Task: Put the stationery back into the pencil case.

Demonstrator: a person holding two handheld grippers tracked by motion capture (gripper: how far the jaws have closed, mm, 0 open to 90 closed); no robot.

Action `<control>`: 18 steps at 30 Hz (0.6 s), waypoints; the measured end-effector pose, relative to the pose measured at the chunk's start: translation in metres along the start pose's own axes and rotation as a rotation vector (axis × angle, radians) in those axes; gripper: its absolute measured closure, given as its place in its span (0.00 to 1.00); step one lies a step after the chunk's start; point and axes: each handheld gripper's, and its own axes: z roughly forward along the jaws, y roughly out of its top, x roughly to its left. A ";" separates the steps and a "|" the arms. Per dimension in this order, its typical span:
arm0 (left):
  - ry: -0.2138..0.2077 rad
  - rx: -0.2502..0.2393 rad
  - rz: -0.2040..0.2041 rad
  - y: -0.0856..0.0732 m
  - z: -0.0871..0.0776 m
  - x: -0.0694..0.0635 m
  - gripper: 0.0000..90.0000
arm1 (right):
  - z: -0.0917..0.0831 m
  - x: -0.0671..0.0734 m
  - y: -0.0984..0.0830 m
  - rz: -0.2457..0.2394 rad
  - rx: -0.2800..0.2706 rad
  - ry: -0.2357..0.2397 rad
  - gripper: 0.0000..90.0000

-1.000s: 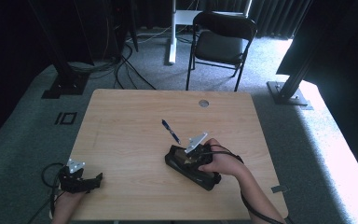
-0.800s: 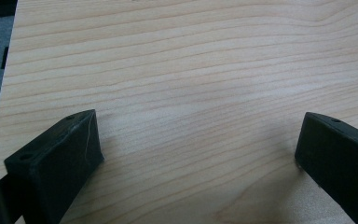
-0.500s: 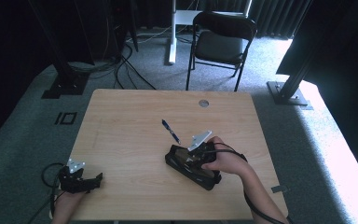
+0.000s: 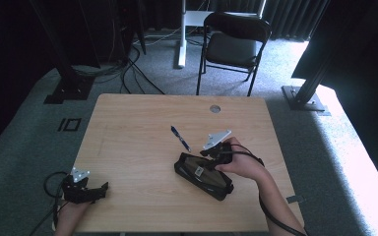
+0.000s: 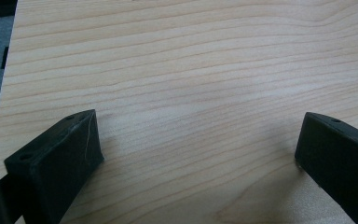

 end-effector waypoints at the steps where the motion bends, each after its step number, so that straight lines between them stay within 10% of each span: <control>1: 0.000 0.000 -0.001 0.000 0.000 0.000 0.01 | 0.000 -0.002 0.000 0.005 -0.008 -0.002 0.62; 18: 0.000 0.000 -0.001 0.000 0.000 0.000 0.01 | 0.020 -0.033 0.010 0.129 -0.077 -0.079 0.62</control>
